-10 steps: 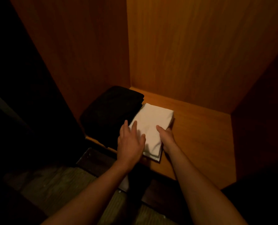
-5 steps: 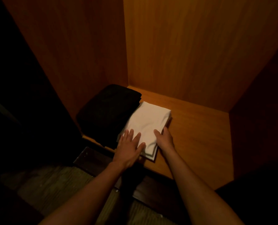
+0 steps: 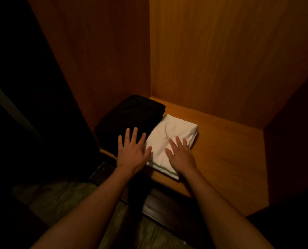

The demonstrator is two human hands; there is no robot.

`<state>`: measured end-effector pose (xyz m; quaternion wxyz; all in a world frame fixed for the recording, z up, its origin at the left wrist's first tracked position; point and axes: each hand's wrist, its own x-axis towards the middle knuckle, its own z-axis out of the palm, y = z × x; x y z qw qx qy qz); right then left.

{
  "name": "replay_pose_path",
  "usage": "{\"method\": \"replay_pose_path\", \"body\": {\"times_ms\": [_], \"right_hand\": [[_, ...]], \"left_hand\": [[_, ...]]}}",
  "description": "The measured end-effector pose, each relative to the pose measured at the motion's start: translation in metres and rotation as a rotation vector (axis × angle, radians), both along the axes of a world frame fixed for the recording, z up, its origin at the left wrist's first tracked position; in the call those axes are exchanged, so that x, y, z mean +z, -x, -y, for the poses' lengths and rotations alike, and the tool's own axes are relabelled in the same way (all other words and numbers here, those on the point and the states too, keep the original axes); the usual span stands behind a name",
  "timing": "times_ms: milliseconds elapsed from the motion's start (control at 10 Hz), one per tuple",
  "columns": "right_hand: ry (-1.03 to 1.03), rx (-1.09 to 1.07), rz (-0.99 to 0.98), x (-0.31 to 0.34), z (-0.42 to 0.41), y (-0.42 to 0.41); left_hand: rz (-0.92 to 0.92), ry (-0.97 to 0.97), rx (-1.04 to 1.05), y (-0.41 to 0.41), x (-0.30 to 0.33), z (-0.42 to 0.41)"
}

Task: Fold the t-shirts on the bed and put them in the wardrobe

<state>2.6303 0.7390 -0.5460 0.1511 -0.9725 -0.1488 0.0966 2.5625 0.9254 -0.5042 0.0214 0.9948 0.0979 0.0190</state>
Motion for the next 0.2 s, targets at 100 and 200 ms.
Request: {"method": "replay_pose_path", "body": {"times_ms": [100,200], "right_hand": [[0.021,-0.019,-0.007,0.012,0.003,0.003],[-0.052,-0.059,0.116,0.036,-0.004,0.015]], "left_hand": [[-0.048,0.127,-0.017,0.001,0.007,-0.001],[-0.04,0.27,0.006,0.0,0.03,0.0]]}}
